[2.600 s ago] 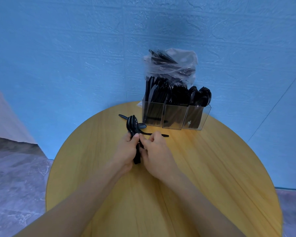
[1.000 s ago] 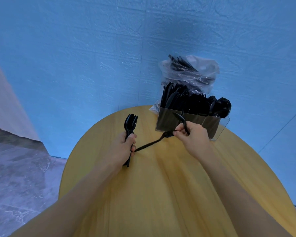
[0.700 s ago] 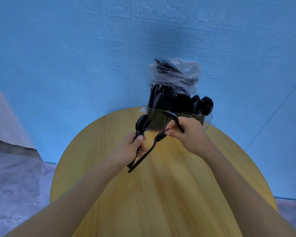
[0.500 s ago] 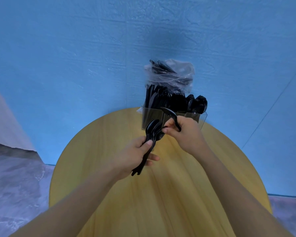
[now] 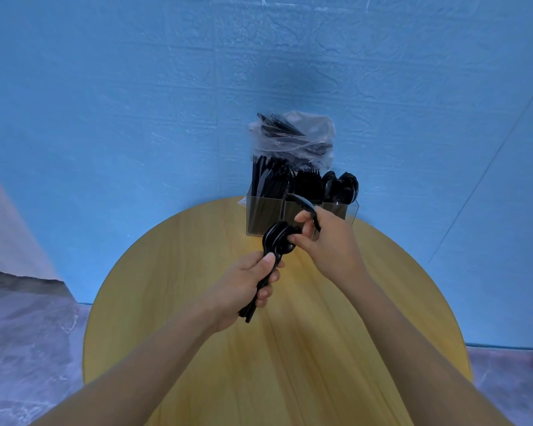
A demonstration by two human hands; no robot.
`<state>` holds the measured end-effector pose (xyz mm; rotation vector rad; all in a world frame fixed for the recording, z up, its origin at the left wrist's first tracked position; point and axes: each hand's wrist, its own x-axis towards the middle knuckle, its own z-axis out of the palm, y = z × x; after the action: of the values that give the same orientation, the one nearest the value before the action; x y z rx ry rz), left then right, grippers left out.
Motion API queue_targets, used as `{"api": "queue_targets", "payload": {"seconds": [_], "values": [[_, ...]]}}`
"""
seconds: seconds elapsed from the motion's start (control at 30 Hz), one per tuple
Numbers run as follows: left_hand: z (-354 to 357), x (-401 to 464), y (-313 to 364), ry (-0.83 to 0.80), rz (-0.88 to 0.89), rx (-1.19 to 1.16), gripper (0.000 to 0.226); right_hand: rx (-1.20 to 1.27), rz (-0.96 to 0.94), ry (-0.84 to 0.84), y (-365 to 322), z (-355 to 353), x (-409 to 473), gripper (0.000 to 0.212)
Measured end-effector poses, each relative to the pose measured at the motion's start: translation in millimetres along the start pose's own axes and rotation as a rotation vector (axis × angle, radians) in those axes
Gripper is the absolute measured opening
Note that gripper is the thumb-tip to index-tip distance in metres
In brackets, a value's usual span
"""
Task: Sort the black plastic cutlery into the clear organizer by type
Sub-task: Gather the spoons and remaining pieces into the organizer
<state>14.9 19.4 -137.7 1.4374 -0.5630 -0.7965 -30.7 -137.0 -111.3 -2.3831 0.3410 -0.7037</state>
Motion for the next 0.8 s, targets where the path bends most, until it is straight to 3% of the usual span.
{"api": "queue_targets", "payload": {"seconds": [0.1, 0.23, 0.37, 0.53, 0.63, 0.8], "values": [[-4.0, -1.5, -2.1, 0.036, 0.022, 0.014, 0.029, 0.137, 0.055, -0.039, -3.1, -1.2, -6.8, 0.035], [-7.8, -0.7, -2.9, 0.090, 0.050, 0.000, 0.028, 0.461, 0.187, 0.032, -7.3, -1.5, -17.5, 0.023], [-3.4, 4.7, -4.4, 0.127, 0.066, -0.040, 0.028, 0.750, 0.467, 0.075, -14.8, 7.0, -26.1, 0.022], [3.6, 11.7, -7.7, 0.156, 0.073, -0.039, 0.027, 0.841, 0.537, 0.083, -16.9, 16.1, -28.2, 0.019], [6.3, 11.7, -8.1, 0.156, 0.095, 0.011, 0.028, 0.919, 0.579, 0.075, -20.0, 20.2, -23.7, 0.002], [13.5, 9.3, -6.3, 0.142, 0.096, 0.067, 0.031, 0.940, 0.647, 0.087, -20.0, 30.1, -20.8, 0.016]]}}
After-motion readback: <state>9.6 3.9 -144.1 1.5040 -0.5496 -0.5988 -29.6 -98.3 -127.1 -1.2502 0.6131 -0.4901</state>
